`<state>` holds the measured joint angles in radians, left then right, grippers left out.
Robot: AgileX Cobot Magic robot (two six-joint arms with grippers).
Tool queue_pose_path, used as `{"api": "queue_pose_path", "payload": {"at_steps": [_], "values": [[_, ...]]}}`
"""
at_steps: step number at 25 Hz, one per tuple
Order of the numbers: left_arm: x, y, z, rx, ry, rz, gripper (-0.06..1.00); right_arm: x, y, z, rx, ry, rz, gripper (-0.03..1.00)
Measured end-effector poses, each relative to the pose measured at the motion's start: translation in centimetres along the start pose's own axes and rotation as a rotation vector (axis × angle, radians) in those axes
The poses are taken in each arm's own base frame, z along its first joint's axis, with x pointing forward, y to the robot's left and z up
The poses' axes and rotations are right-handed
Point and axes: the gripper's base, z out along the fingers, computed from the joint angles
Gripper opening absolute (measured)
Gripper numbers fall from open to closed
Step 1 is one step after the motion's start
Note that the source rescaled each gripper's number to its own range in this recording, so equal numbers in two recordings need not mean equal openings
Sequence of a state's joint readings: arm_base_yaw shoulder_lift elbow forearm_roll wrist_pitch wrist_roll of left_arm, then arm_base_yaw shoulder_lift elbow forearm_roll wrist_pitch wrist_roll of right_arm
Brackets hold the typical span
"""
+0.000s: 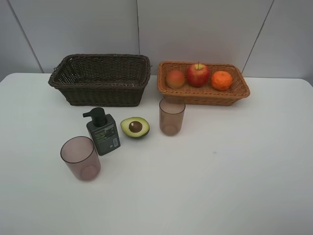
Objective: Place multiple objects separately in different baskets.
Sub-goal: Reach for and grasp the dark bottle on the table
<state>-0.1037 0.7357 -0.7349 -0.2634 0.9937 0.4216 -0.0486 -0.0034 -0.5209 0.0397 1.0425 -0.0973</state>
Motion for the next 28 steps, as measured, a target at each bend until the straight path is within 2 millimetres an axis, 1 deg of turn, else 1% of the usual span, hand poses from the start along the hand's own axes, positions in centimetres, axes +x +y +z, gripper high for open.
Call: {"api": "queue_pose_path", "payload": {"at_steps": [5, 10, 12, 15, 21, 25, 28], "values": [[-3.5, 1.0, 2.0, 0.073, 0.067, 0.046, 0.97, 0.0, 0.0, 0.0, 0.0, 0.0, 0.0, 1.0], [-6.1, 1.7, 4.5, 0.174, 0.161, 0.076, 0.97, 0.0, 0.0, 0.0, 0.0, 0.0, 0.0, 1.0], [-7.0, 1.8, 5.4, 0.209, 0.187, 0.107, 0.97, 0.0, 0.0, 0.0, 0.0, 0.0, 0.0, 1.0], [-8.6, 1.1, 7.1, 0.257, 0.221, 0.169, 0.97, 0.0, 0.0, 0.0, 0.0, 0.0, 0.0, 1.0], [-11.1, -1.5, 10.0, 0.337, 0.262, 0.286, 0.97, 0.0, 0.0, 0.0, 0.0, 0.0, 0.0, 1.0], [-12.1, -3.2, 12.0, 0.376, 0.298, 0.348, 0.97, 0.0, 0.0, 0.0, 0.0, 0.0, 0.0, 1.0], [-12.4, -4.3, 13.3, 0.388, 0.33, 0.401, 0.97, 0.0, 0.0, 0.0, 0.0, 0.0, 0.0, 1.0]]}}
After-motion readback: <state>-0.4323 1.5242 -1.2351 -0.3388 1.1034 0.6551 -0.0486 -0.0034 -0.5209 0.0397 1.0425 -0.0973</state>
